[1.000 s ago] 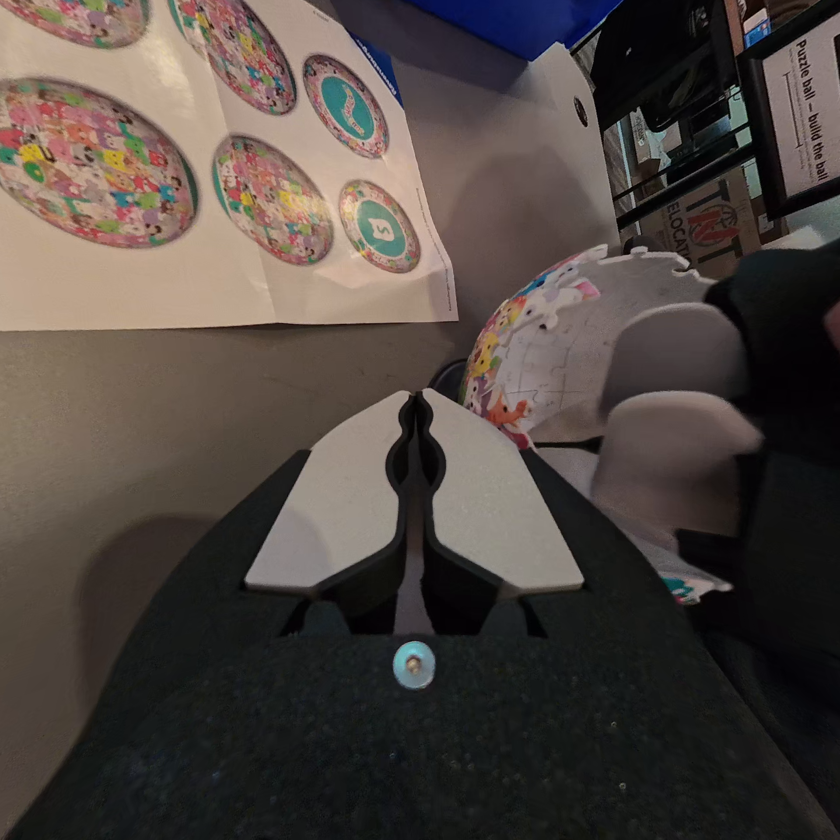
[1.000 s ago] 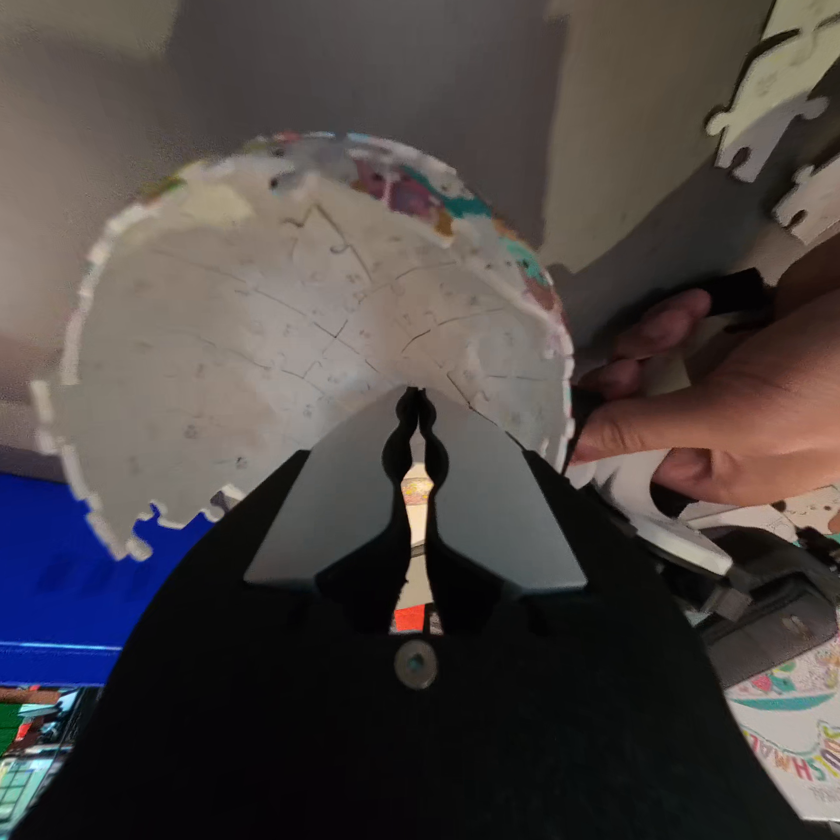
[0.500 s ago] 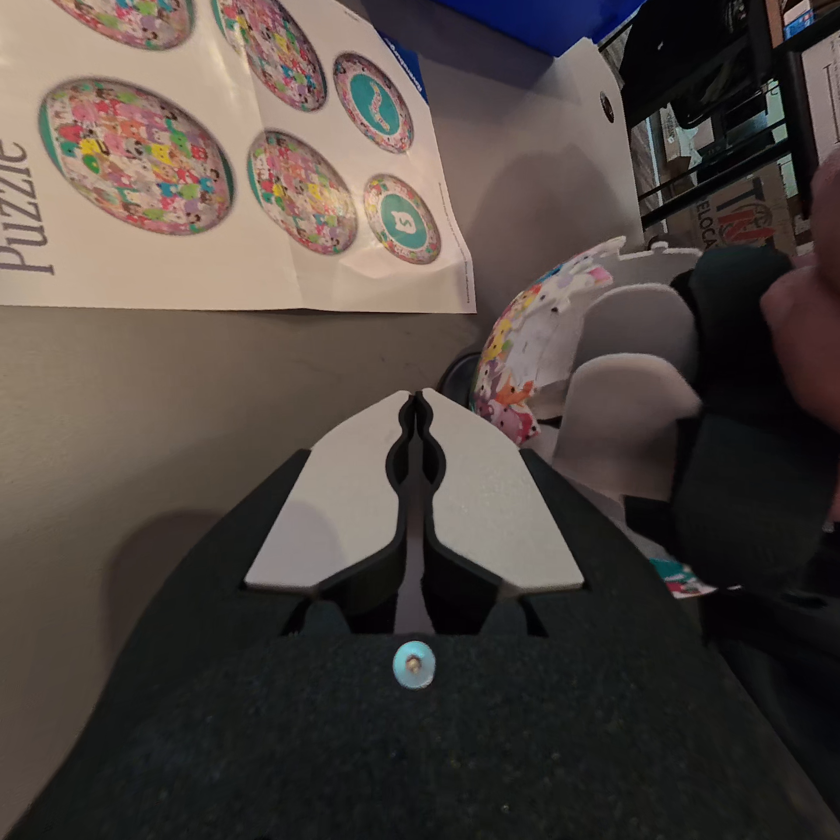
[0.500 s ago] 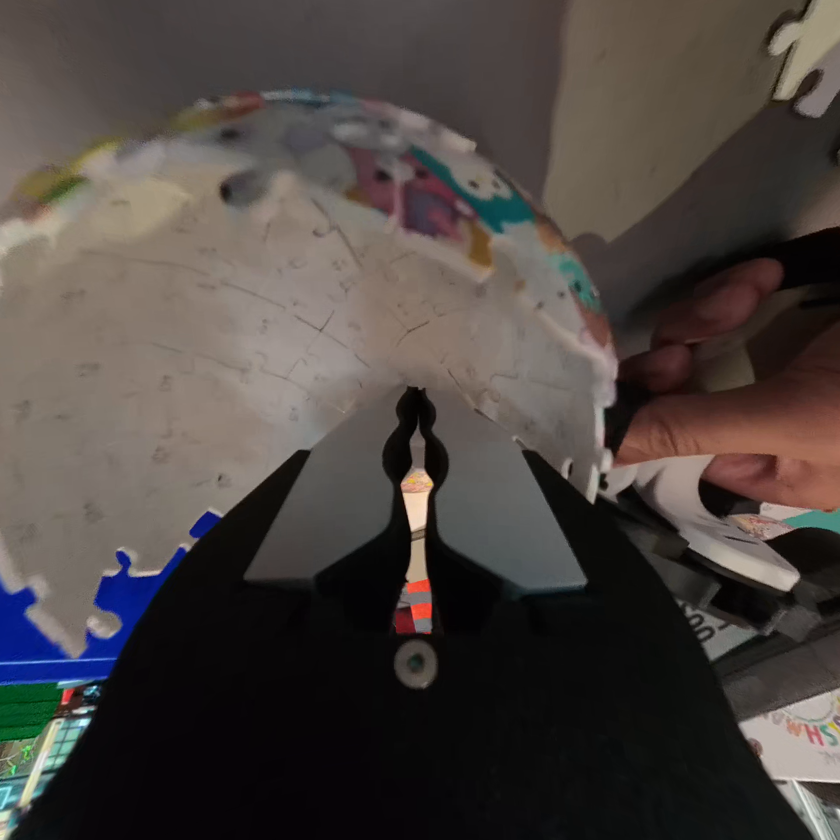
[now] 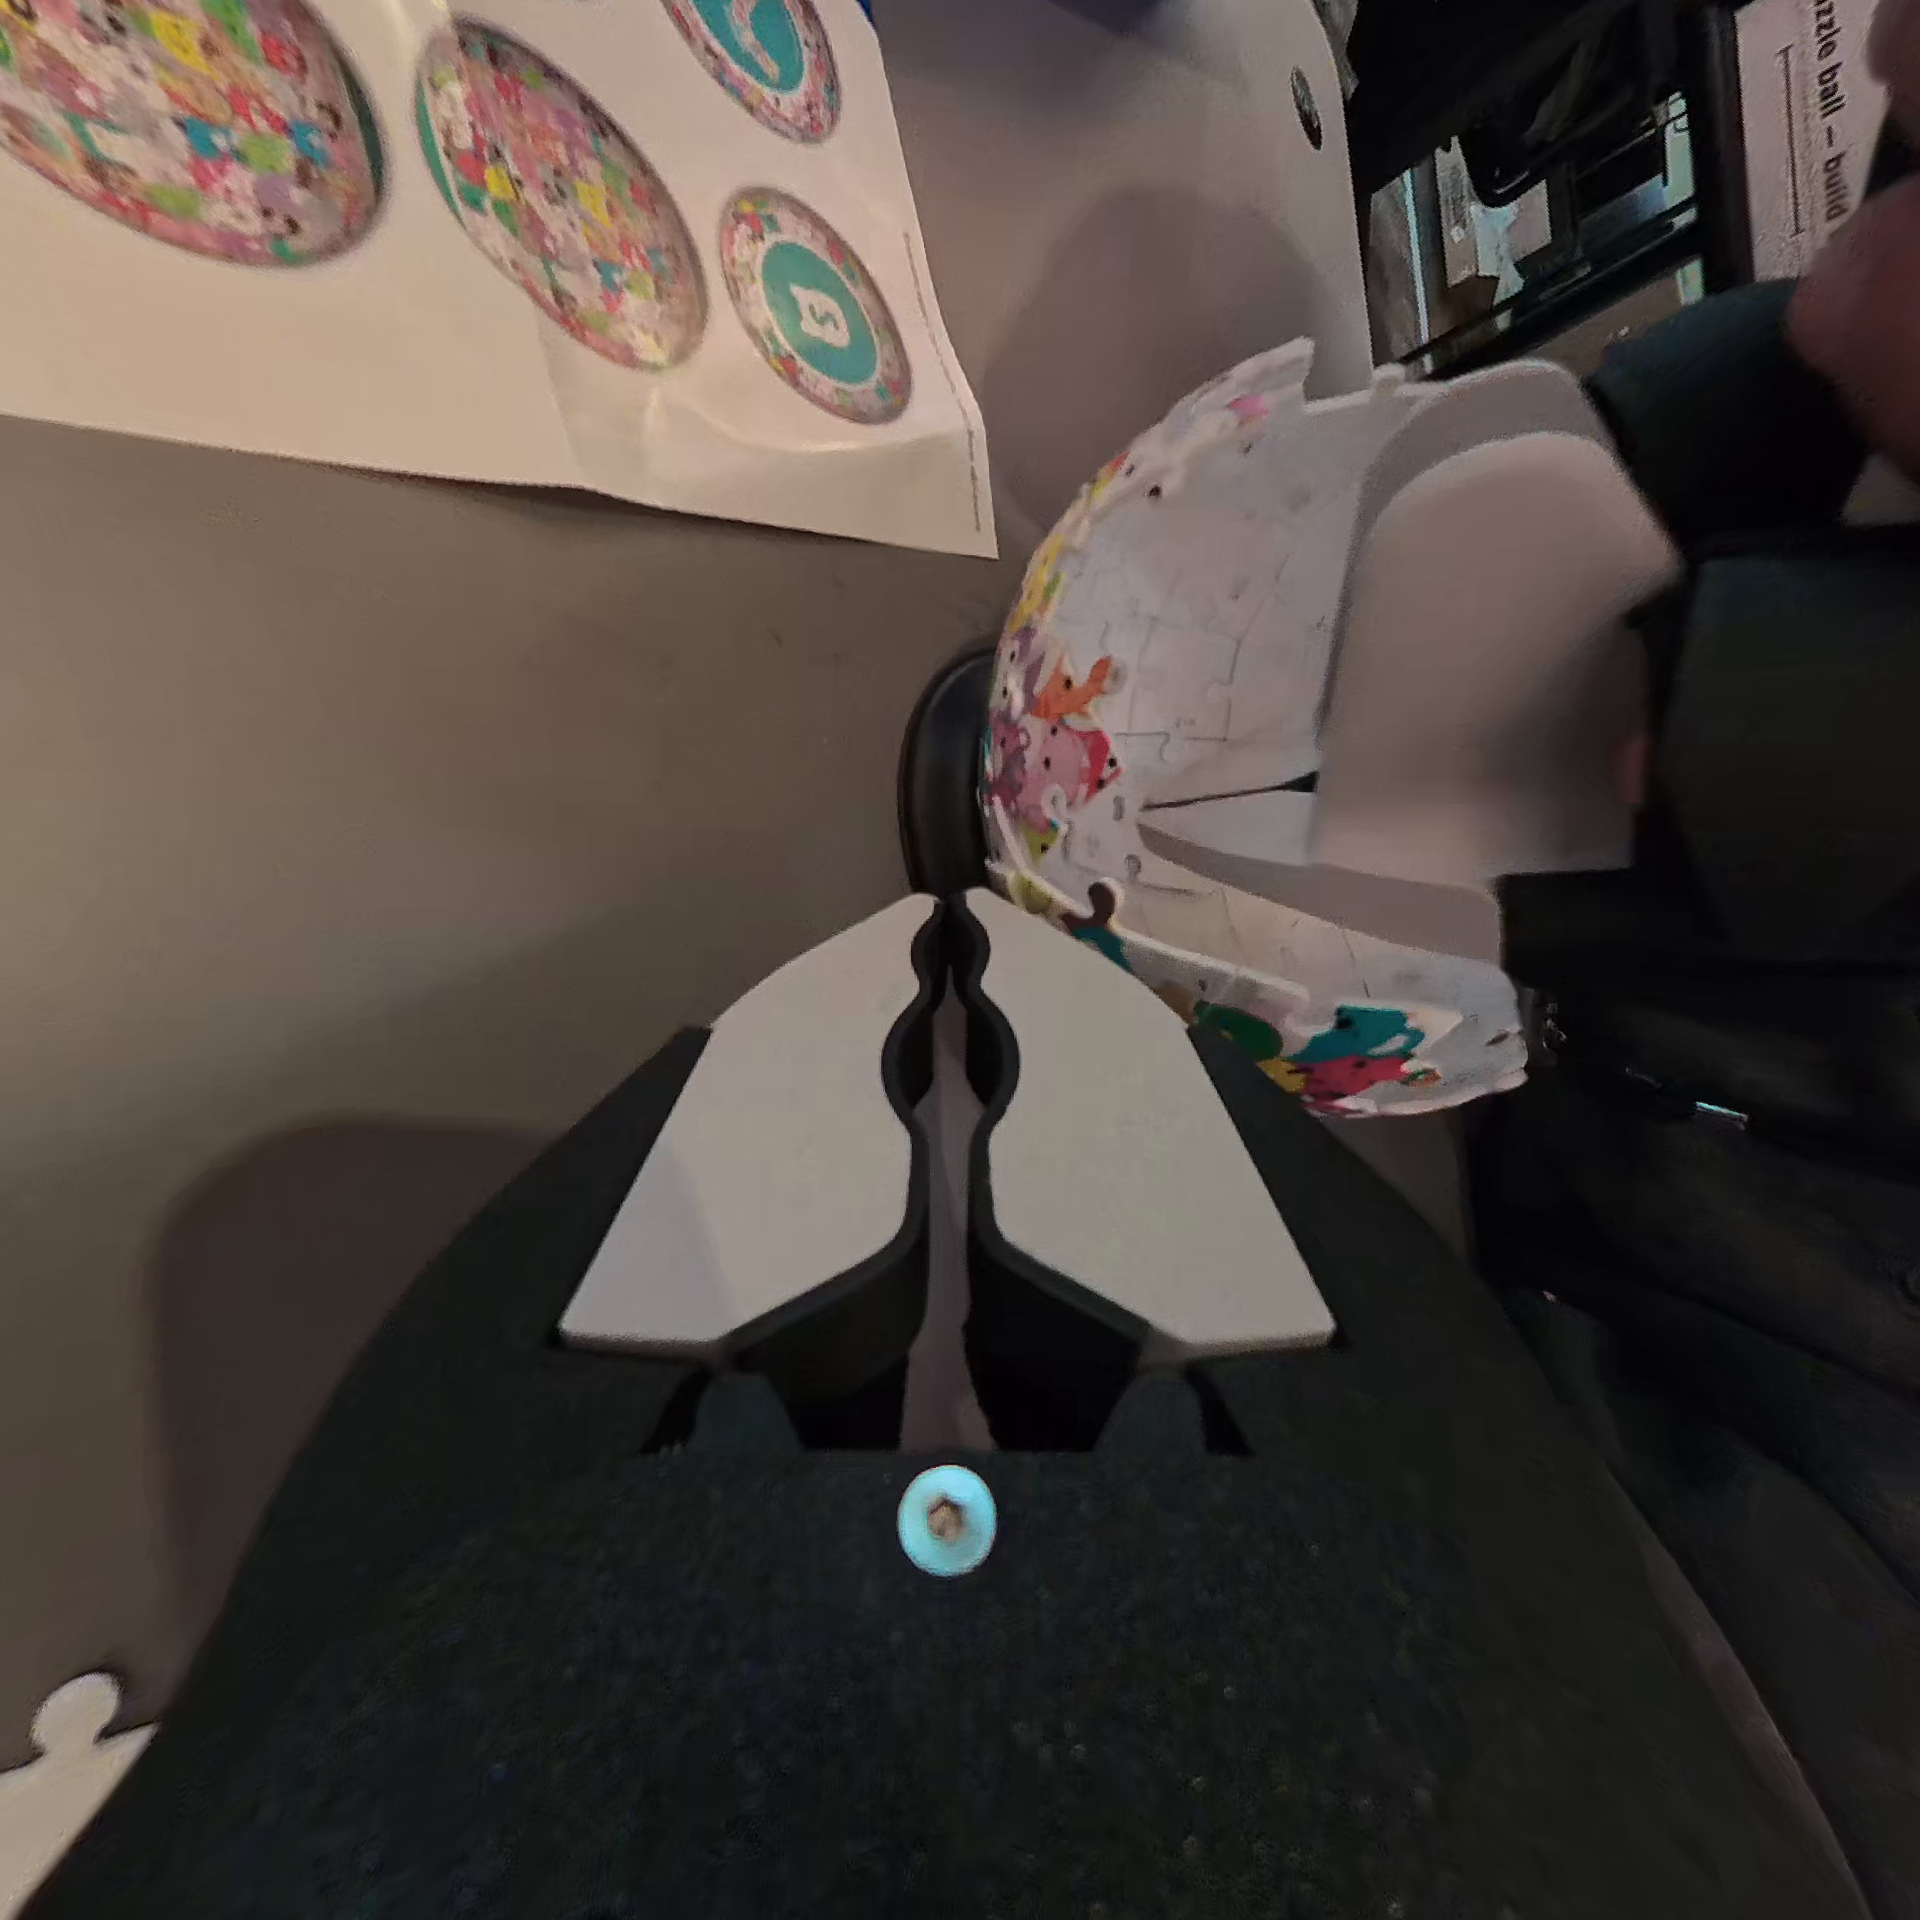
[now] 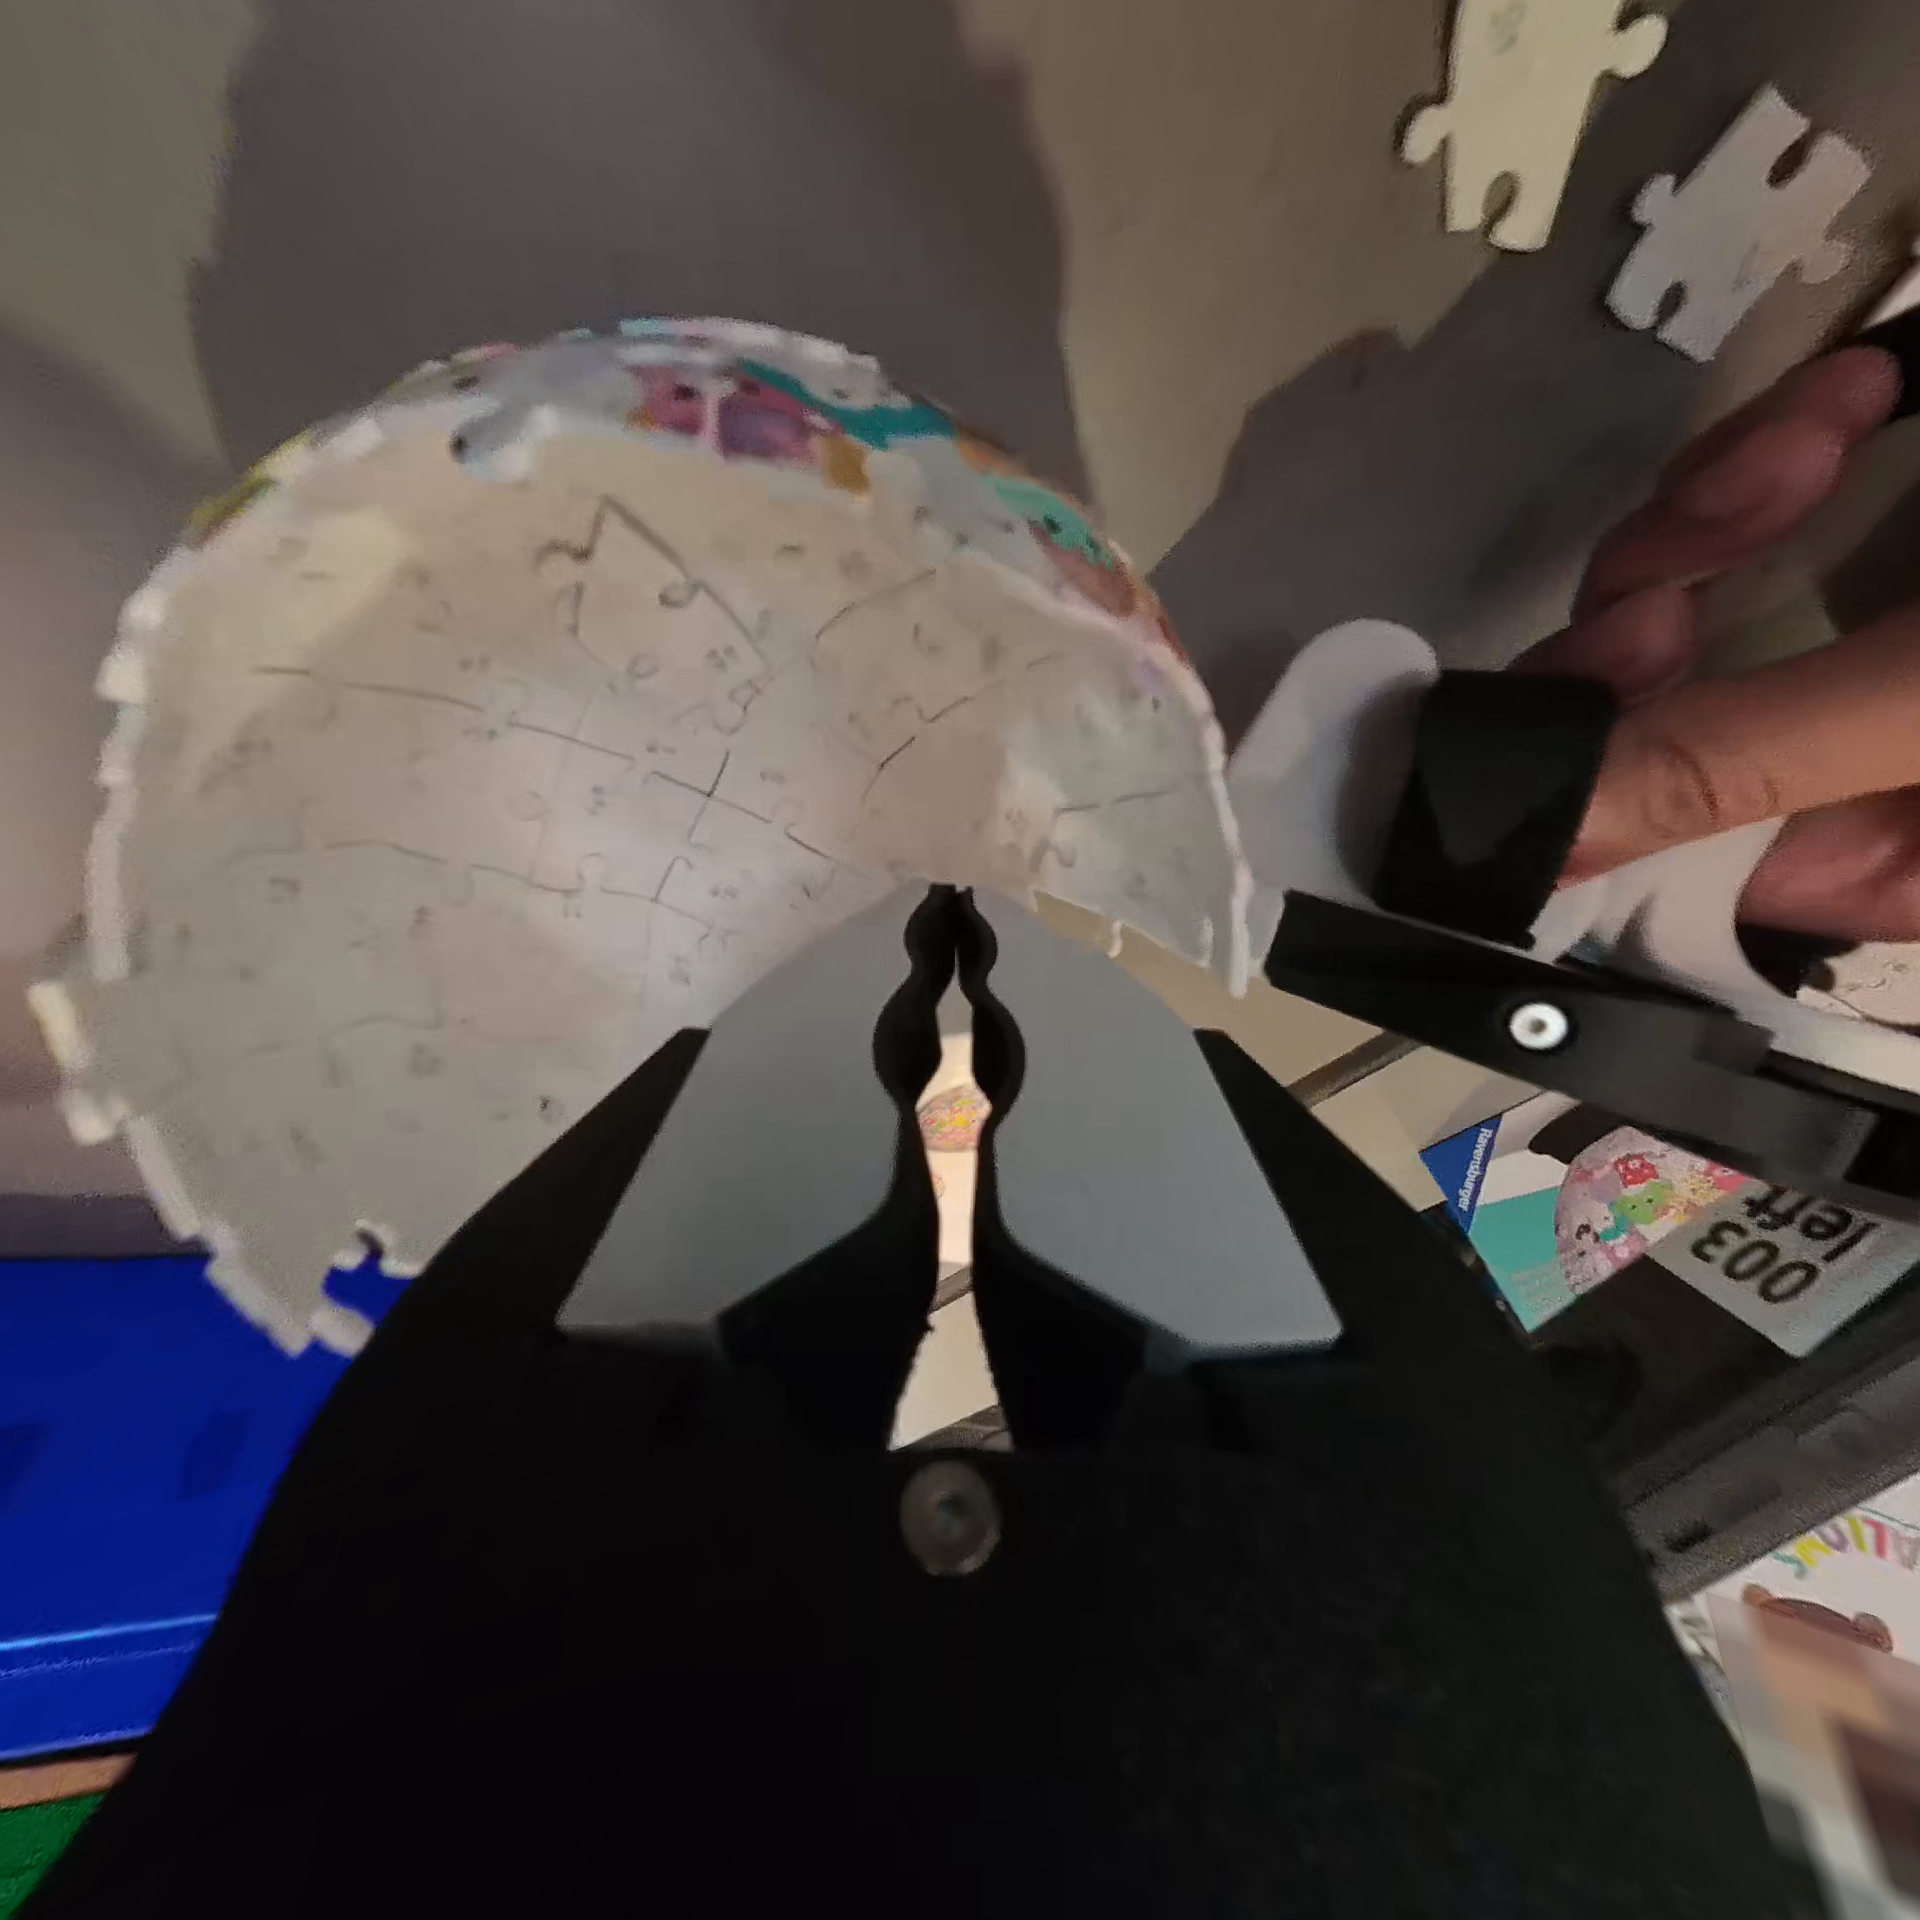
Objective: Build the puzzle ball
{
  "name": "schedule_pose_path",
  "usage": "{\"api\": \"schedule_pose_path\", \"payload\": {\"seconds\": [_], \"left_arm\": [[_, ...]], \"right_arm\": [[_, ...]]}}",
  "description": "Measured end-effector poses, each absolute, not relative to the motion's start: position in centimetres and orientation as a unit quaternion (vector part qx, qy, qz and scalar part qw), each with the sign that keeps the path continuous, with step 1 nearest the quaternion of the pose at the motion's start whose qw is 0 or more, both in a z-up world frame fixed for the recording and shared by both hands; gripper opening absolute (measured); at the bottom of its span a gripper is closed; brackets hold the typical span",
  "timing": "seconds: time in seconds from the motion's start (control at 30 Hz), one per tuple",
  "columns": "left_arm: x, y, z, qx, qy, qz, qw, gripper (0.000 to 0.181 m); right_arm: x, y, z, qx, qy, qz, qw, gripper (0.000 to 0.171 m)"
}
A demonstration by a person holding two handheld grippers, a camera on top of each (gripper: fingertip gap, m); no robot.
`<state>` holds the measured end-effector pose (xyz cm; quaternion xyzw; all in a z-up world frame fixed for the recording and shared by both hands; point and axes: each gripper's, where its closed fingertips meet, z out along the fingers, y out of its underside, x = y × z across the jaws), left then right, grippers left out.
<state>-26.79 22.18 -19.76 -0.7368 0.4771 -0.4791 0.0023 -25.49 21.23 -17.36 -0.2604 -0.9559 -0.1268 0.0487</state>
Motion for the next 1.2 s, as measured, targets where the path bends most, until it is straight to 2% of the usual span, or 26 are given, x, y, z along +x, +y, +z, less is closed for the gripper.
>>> {"api": "schedule_pose_path", "payload": {"seconds": [0.23,0.7,0.83,1.03,1.2], "left_arm": [[-26.4,22.1,-20.3,-0.737,0.476,-0.48,-0.004,0.0],[-26.3,22.3,-20.1,-0.738,0.476,-0.479,0.005,0.0],[-27.0,23.4,-19.2,-0.749,0.462,-0.475,0.03,0.0],[-29.9,26.7,-14.4,-0.785,0.445,-0.398,0.166,0.002],[-31.9,26.3,-8.1,-0.773,0.402,-0.393,0.295,0.019]], "right_arm": [[-25.6,22.2,-18.8,-0.264,-0.953,-0.143,0.047,0.0],[-25.2,21.3,-17.8,-0.285,-0.949,-0.124,0.049,0.0],[-25.0,21.0,-12.3,-0.349,-0.926,-0.091,0.113,0.0],[-21.4,19.4,-1.7,-0.521,-0.786,-0.023,0.332,0.0],[-15.5,14.8,-2.3,-0.64,-0.608,0.081,0.462,0.002]]}}
